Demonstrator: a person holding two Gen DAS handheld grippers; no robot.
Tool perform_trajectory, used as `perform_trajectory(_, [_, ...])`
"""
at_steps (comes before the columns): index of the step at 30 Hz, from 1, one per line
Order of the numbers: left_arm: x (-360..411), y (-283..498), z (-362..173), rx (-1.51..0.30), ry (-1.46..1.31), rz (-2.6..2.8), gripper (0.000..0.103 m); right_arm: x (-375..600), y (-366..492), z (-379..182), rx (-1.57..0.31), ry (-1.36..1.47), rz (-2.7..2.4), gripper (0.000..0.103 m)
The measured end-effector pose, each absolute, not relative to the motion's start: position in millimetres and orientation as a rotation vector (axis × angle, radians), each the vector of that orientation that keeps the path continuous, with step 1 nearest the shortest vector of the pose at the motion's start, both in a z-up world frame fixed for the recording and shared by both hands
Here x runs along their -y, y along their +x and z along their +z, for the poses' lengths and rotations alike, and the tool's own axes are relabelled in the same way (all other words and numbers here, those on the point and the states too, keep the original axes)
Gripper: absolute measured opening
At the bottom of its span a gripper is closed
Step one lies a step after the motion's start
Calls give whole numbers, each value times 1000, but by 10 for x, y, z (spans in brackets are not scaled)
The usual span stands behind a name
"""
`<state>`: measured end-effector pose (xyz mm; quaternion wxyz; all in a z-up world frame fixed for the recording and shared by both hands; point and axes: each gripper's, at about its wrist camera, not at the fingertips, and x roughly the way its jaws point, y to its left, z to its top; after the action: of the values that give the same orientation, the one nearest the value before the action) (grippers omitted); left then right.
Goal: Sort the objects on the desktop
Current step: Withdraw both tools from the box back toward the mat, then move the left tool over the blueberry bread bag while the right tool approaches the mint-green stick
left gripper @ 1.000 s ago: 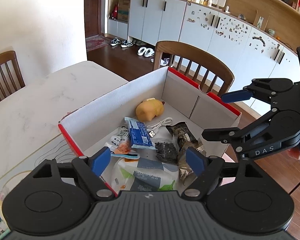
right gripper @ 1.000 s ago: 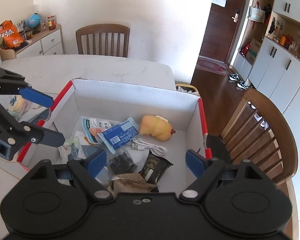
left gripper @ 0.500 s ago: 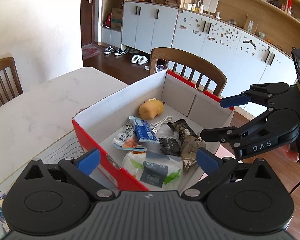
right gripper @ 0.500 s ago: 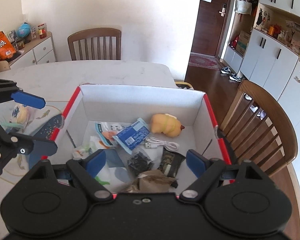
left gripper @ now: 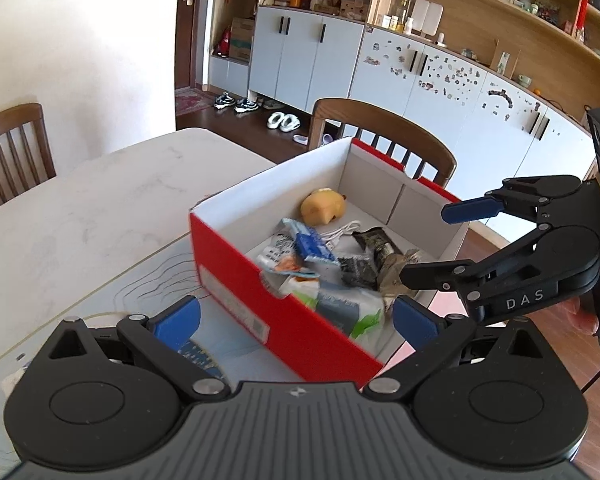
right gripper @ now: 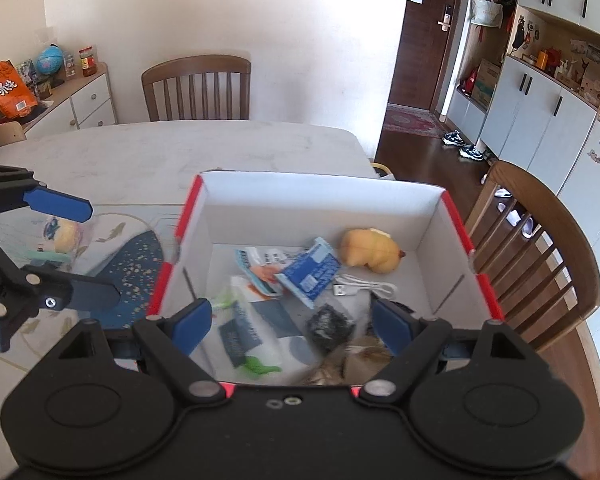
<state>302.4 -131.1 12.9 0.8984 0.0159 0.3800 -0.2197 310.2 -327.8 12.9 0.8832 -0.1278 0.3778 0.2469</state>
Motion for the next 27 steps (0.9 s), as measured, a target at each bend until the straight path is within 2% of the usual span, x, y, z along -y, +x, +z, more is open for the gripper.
perform_trajectory(27, [89,2792,70,-764,-25,-304,103,2087,2595,148,-786,-305,693,88])
